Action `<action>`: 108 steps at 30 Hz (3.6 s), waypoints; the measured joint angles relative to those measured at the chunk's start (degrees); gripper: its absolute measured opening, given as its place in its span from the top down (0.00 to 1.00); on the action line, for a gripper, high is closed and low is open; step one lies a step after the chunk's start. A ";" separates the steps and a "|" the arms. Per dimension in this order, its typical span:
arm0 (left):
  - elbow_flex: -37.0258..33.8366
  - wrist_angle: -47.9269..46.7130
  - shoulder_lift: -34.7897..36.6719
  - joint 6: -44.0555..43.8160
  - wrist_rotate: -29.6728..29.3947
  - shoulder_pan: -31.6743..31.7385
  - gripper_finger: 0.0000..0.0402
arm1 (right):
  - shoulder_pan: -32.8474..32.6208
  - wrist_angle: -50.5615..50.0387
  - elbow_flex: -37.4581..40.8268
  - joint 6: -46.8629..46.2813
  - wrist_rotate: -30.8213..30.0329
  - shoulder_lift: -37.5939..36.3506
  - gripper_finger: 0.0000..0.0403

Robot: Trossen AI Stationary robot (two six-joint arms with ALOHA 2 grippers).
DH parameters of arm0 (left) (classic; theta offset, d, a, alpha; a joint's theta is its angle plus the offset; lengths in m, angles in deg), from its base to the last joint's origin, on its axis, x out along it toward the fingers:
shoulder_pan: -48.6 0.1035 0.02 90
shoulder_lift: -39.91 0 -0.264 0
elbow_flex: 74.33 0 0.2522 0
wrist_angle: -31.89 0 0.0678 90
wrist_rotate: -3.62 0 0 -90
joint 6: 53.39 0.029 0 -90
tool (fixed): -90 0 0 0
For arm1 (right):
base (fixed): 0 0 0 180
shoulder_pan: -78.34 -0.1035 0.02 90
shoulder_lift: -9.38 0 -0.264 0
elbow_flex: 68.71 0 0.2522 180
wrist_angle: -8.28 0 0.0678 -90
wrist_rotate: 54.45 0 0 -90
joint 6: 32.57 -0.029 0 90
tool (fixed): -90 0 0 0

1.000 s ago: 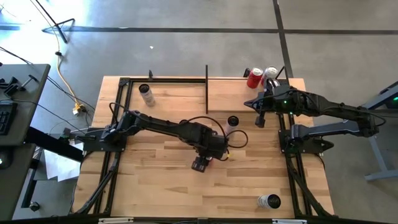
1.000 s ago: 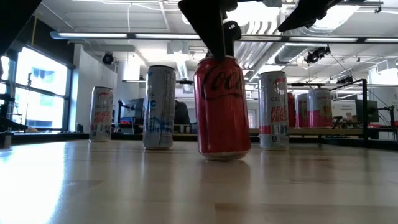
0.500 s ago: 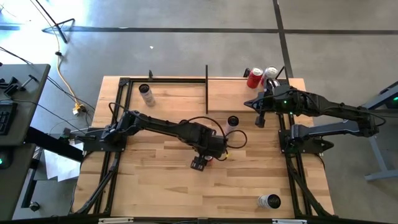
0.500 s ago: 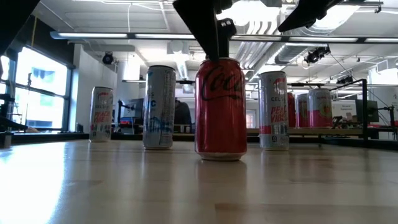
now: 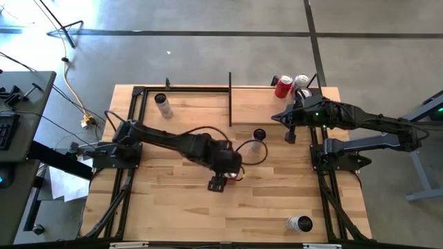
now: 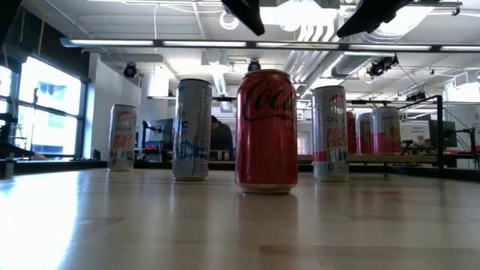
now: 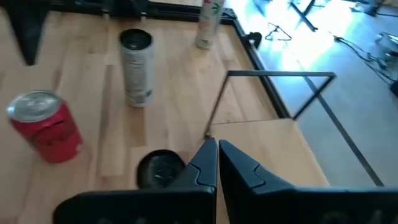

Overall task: Place canned beverage on shelf
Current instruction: Put the red soda can on the shelf aligned with the other red soda can

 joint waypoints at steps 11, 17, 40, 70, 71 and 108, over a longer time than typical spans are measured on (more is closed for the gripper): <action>-35.93 30.79 18.92 -16.24 -3.25 -6.69 0.27 | -10.92 0.86 0.02 -3.18 -5.98 3.22 1.00; -53.82 55.13 22.68 -29.84 -3.54 -9.25 0.38 | -15.01 1.09 0.02 -3.01 -12.61 6.93 1.00; -65.20 81.99 15.89 -27.49 -16.30 -7.38 0.99 | -21.68 3.57 0.02 -6.83 -13.82 7.92 1.00; -65.18 81.27 16.29 -20.00 -20.47 -8.14 1.00 | -22.83 -16.09 -29.67 -18.31 1.13 44.89 0.25; -65.18 80.68 16.29 -20.01 -20.49 -8.36 1.00 | -22.83 -17.69 -31.93 -17.92 1.69 46.97 0.23; -76.22 99.06 16.31 -24.49 -18.19 -9.30 1.00 | -20.47 -28.78 -48.56 -14.63 6.92 67.59 0.17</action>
